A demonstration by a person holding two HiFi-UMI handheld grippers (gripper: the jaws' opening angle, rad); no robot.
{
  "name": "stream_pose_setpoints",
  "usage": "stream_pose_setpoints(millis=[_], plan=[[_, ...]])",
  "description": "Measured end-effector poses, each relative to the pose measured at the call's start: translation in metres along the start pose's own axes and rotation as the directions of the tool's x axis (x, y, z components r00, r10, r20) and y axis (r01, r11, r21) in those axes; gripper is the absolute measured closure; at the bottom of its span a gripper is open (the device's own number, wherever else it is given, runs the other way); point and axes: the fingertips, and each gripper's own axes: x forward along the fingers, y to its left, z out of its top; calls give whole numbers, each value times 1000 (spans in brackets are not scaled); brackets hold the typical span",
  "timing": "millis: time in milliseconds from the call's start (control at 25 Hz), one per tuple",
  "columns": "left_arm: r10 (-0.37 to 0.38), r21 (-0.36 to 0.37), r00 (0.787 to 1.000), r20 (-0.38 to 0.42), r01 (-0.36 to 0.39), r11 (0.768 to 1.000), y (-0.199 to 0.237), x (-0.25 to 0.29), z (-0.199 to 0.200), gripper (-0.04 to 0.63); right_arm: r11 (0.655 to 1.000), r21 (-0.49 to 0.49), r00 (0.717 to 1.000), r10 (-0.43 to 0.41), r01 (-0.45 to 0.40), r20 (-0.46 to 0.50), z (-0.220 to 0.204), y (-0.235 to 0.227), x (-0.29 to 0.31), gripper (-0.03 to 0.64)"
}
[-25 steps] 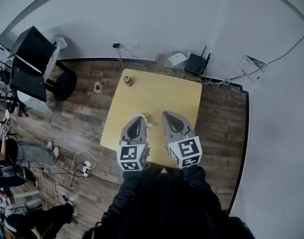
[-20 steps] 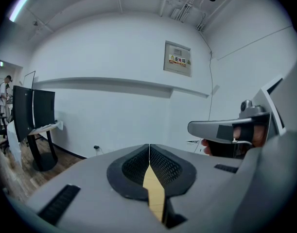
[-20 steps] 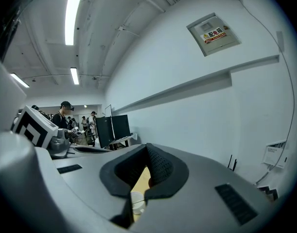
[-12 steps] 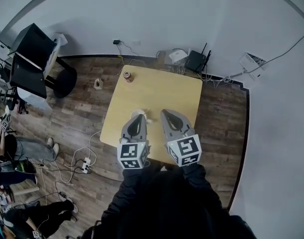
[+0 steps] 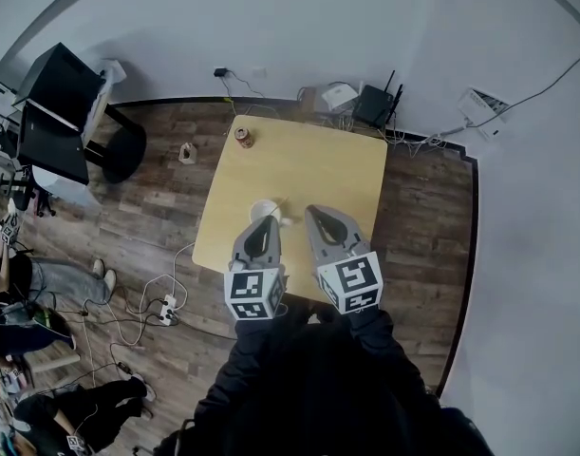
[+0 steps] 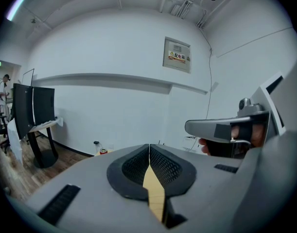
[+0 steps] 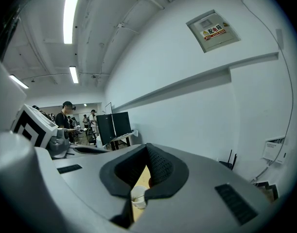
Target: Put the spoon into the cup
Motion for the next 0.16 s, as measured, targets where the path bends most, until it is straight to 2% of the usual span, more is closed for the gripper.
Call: stream_pose_setpoints(millis=[160], plan=[[-5,-4,1000,-11,5,1000,3,2,-4,561,1000,4,1000,-1,1,-13,-5,2,4,595]])
